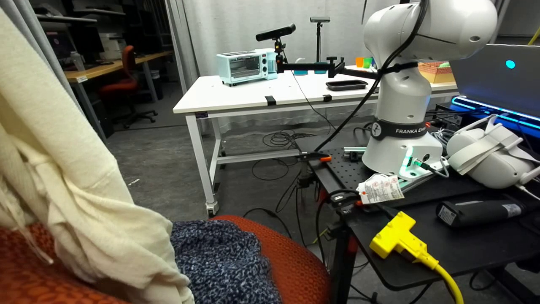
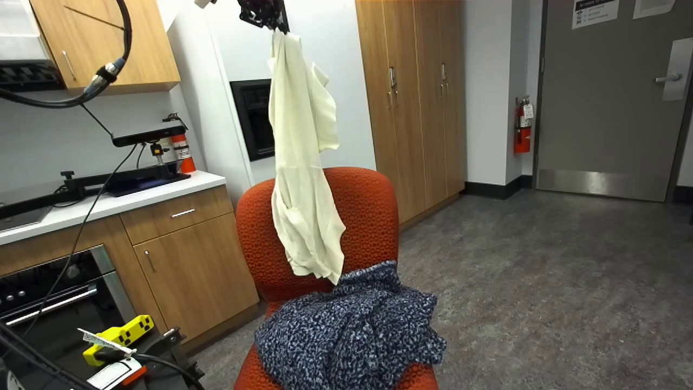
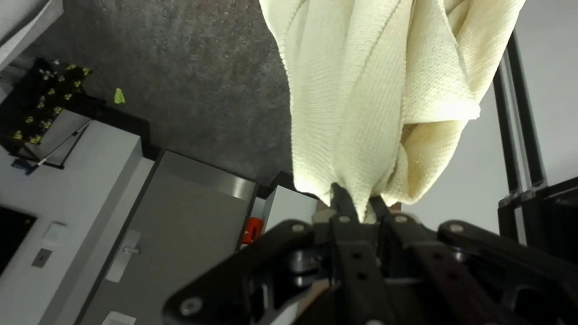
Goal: Put the white piece of clothing on the seat.
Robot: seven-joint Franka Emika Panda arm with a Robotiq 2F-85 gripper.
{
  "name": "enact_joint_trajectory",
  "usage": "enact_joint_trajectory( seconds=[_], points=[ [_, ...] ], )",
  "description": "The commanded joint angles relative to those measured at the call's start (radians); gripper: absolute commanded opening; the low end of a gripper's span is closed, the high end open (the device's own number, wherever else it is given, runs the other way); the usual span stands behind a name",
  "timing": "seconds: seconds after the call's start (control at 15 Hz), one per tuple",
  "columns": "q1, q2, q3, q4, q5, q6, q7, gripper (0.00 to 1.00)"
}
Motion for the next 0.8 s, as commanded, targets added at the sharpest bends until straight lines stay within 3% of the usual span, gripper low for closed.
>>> enact_joint_trajectory(
  seconds=[0.0,0.4,0.73],
  points=[
    [-0.05,-0.121,0.033,-0.028,-0.045,-0.048,0.029,0.03],
    [-0.107,-0.245,0.079,-0.014,-0.072,-0.121,0.016,0.03],
    [-0.171,-0.308,0.065,-0.022,-0.05,-0.124,0.029,0.03]
  ],
)
